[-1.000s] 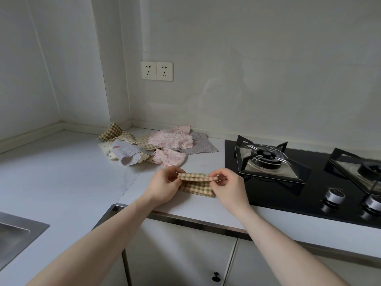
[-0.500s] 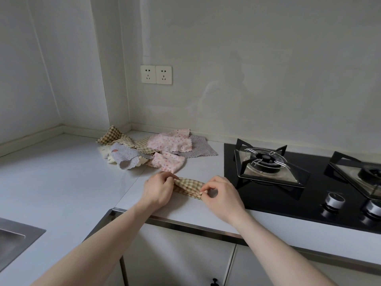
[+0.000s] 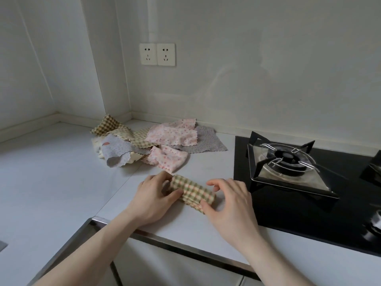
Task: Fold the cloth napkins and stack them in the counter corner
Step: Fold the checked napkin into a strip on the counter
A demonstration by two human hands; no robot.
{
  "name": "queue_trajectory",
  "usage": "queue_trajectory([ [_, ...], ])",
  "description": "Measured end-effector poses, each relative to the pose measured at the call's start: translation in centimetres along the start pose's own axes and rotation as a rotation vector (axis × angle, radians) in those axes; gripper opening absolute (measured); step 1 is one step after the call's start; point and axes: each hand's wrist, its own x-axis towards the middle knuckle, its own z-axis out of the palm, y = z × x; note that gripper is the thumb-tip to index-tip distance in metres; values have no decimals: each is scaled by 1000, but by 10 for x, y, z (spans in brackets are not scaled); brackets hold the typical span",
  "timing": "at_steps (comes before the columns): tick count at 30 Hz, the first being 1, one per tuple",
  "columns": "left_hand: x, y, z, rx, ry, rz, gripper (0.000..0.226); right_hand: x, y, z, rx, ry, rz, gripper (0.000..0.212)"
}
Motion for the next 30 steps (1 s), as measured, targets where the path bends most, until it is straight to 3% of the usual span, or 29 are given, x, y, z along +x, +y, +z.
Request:
queue_trajectory([
  [6, -2, -1, 2, -310, -18, -86, 25, -9, 4, 9, -38, -78, -10, 45],
  [11, 2, 12, -11, -465, -117, -336, 31, -1, -1, 5, 14, -140, 120, 46],
  [13, 10, 30, -26, -598, -162, -493, 38, 1, -7, -1, 29, -230, 207, 53],
  [16, 19, 66, -59, -683, -219, -653, 39, 10, -29, -31, 270, -411, 490, 66],
  [19, 22, 111, -102, -649, -283, -587, 24, 29, -65, -84, 542, -530, 667, 51],
  [23, 27, 161, -164, -702, -300, -541, 30, 59, -111, -163, 710, -511, 711, 22],
  [28, 49, 192, -210, -743, -393, -518, 30, 82, -137, -221, 729, -447, 716, 39],
  [30, 59, 206, -215, -744, -452, -487, 30, 88, -136, -237, 703, -409, 741, 29],
])
